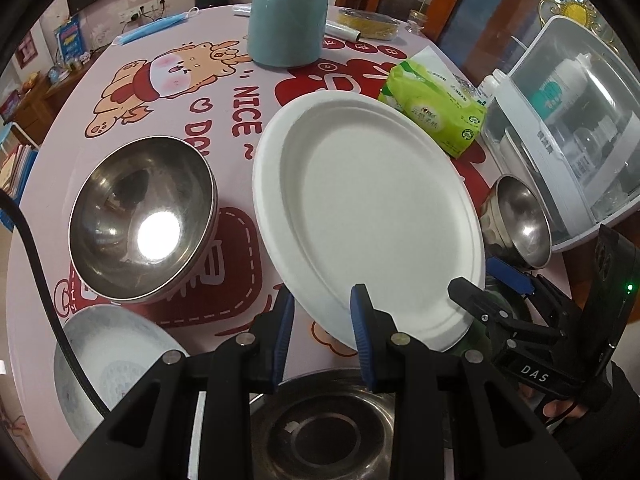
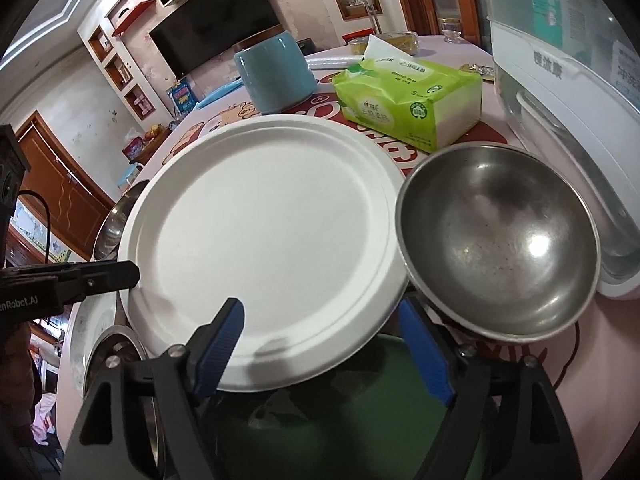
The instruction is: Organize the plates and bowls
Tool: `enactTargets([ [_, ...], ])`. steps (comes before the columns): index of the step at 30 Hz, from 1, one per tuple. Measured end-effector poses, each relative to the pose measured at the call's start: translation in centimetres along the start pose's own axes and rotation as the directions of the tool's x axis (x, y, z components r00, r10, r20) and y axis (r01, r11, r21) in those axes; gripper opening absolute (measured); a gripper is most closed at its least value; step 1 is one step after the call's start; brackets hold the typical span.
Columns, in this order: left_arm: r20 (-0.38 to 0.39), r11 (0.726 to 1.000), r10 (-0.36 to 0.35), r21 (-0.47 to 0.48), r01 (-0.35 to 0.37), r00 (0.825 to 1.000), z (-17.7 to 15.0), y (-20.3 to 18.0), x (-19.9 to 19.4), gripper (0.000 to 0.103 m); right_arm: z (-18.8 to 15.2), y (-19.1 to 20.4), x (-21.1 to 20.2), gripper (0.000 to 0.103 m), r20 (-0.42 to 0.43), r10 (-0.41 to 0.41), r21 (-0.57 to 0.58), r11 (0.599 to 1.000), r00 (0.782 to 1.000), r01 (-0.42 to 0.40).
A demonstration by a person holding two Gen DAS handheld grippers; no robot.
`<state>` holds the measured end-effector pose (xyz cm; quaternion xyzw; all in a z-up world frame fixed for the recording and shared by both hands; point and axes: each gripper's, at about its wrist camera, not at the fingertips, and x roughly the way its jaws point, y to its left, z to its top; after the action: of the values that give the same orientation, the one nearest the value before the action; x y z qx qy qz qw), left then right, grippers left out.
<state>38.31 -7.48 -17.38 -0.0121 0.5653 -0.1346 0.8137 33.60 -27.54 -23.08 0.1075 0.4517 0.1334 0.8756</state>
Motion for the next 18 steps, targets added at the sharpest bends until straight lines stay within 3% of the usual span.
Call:
enactTargets([
  [3, 0.0, 1.0, -0.004, 0.004, 0.004, 1.0, 0.0, 0.1, 0.2, 0.027, 0.0, 0.0, 0.0, 0.08, 0.008, 0.002, 0.008, 1.0, 1.0, -0.002],
  [6, -0.001, 1.0, -0.001, 0.004, 0.001, 1.0, 0.0, 0.0, 0.3, 0.027, -0.1, 0.0, 0.1, 0.073, 0.011, -0.013, 0.003, 1.0, 1.0, 0.013],
  [14, -0.006, 1.0, 0.005, -0.001, -0.005, 1.0, -0.1, 0.4, 0.6, 0.028, -0.1, -0.9, -0.2, 0.037, 0.023, -0.061, 0.026, 0.998, 0.998, 0.061],
  [18, -0.004, 1.0, 0.009, 0.006, -0.009, 1.0, -0.1, 0.3, 0.5, 0.028, -0.2, -1.4, -0.3, 0.028, 0.03, -0.06, 0.051, 0.997, 0.998, 0.058],
])
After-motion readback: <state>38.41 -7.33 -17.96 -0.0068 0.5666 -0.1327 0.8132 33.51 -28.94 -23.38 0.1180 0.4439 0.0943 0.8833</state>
